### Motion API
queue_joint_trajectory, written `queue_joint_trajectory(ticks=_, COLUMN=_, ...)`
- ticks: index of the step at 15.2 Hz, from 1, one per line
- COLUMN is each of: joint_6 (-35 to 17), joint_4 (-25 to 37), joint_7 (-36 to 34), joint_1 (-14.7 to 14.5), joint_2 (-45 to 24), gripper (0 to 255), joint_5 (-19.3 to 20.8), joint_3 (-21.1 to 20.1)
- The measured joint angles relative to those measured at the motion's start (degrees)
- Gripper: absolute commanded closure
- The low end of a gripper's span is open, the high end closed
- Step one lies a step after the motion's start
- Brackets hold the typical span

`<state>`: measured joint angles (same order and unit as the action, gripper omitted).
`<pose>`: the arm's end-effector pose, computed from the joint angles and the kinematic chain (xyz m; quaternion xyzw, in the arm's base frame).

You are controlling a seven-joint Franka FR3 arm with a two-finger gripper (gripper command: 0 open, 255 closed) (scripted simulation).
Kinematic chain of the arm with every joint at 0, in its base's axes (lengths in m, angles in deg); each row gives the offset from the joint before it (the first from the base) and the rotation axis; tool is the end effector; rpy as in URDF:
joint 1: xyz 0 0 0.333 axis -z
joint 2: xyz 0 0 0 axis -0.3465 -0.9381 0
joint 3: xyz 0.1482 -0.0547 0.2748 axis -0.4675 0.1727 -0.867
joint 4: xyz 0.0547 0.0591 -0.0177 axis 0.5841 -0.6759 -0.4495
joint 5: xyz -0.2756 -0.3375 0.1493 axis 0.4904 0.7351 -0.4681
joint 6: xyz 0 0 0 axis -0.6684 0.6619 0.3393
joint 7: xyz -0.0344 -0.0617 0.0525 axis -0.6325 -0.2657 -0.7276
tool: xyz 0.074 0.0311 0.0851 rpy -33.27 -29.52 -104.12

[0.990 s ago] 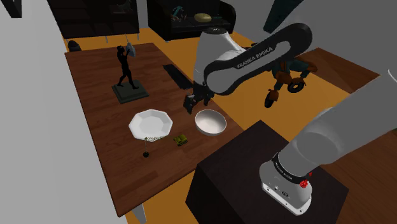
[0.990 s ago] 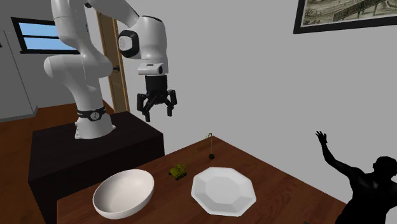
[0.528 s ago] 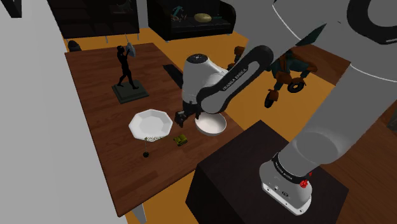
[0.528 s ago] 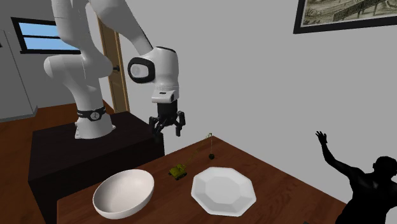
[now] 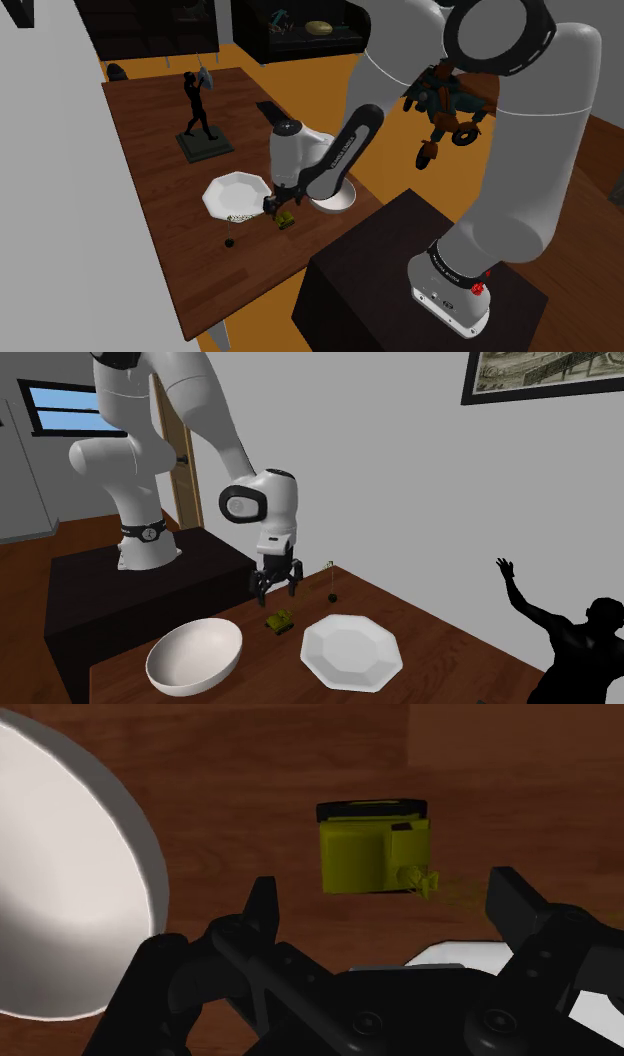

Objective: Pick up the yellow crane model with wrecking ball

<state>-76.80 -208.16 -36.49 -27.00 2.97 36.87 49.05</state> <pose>0.4566 0.2254 0.0553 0.9989 -0.0275 -0.0035 0.0377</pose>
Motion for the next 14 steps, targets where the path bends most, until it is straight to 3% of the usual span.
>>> queue_joint_trajectory(ticks=8, joint_6=-3.97, joint_4=2.99, joint_7=-3.83, joint_1=-3.73, joint_2=-6.89, gripper=0, joint_5=4.1, joint_3=4.4)
queue_joint_trajectory(ticks=9, joint_6=-4.03, joint_4=3.03, joint_7=-3.89, joint_1=-3.8, joint_2=-7.02, gripper=255, joint_5=4.16, joint_3=4.48)
queue_joint_trajectory(ticks=14, joint_6=-4.06, joint_4=3.05, joint_7=-3.92, joint_1=-3.85, joint_2=-7.12, gripper=255, joint_5=4.2, joint_3=4.52)
